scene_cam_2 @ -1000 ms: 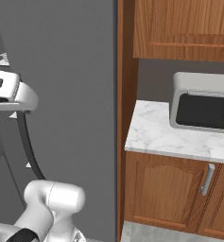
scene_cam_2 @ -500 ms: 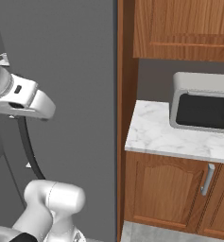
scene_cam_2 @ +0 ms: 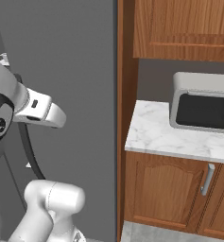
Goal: Open the freezer door, pick up the ice cube tray from the freezer, and place it on the dining counter.
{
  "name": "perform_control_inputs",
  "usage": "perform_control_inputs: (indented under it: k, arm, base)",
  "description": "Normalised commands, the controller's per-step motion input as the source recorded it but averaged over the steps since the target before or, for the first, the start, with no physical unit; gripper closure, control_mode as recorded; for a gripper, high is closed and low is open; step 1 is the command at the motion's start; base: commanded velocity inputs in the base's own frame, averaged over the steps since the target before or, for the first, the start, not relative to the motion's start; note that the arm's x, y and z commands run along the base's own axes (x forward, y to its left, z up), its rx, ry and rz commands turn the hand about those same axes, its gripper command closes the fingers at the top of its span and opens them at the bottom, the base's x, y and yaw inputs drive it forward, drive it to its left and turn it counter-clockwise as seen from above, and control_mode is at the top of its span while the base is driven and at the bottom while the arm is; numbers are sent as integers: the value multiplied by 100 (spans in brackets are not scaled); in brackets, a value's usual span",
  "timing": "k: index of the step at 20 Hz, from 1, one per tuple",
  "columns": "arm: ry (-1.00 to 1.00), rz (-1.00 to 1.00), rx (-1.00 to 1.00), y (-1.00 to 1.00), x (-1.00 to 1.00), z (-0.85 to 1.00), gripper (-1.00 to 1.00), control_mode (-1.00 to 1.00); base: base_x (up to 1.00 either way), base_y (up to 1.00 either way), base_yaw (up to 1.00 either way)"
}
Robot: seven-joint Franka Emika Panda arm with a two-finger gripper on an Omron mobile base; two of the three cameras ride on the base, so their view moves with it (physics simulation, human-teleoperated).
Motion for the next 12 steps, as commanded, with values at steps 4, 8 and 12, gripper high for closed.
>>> perform_control_inputs:
  k: [4, 8, 12]
  arm:
    - [-9, 4, 2, 0, -11, -4, -100, -100]
    - [-1, 1, 0, 9, -15, 0, -100, -100]
    - [0, 0, 0, 5, -1, 1, -100, -100]
  base:
    - [0, 0, 0]
    - [0, 0, 0]
    - [0, 0, 0]
